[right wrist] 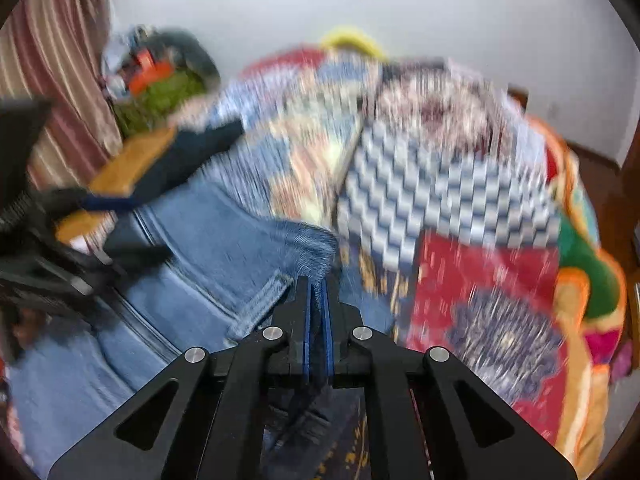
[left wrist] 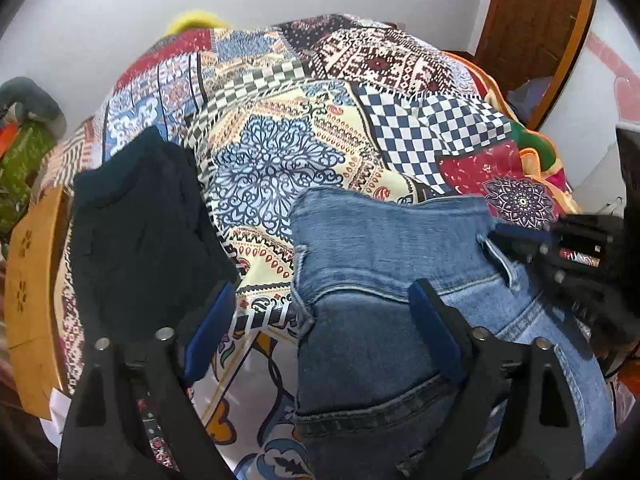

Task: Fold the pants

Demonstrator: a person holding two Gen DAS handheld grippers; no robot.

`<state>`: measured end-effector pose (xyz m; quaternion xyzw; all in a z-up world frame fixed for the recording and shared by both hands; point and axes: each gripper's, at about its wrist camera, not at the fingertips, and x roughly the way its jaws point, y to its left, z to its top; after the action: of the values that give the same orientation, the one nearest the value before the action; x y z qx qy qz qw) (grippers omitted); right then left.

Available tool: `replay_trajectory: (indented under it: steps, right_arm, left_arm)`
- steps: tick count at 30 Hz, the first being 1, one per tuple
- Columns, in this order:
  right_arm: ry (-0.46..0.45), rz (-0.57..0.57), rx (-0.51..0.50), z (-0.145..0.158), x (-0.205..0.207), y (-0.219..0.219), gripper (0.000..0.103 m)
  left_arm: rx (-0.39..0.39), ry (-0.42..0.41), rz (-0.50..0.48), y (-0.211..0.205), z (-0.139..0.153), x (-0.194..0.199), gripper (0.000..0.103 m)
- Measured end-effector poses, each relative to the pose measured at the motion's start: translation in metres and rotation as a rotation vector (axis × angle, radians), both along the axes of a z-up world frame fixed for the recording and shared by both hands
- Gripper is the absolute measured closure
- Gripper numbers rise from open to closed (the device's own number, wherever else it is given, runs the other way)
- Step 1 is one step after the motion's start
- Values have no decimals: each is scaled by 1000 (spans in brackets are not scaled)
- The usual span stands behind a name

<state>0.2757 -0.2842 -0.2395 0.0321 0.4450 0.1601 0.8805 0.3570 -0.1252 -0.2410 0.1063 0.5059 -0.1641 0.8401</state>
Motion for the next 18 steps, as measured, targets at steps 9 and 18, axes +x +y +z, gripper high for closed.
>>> replay_trajectory:
  steps: [9, 18]
  right_arm:
    - [0, -5, -38, 44, -18, -8, 89]
    - [-109, -33, 26, 88, -70, -14, 22]
  left_arm:
    - [-5, -152, 18, 18, 50, -21, 9]
    - [-93, -164, 0, 44, 91, -62, 6]
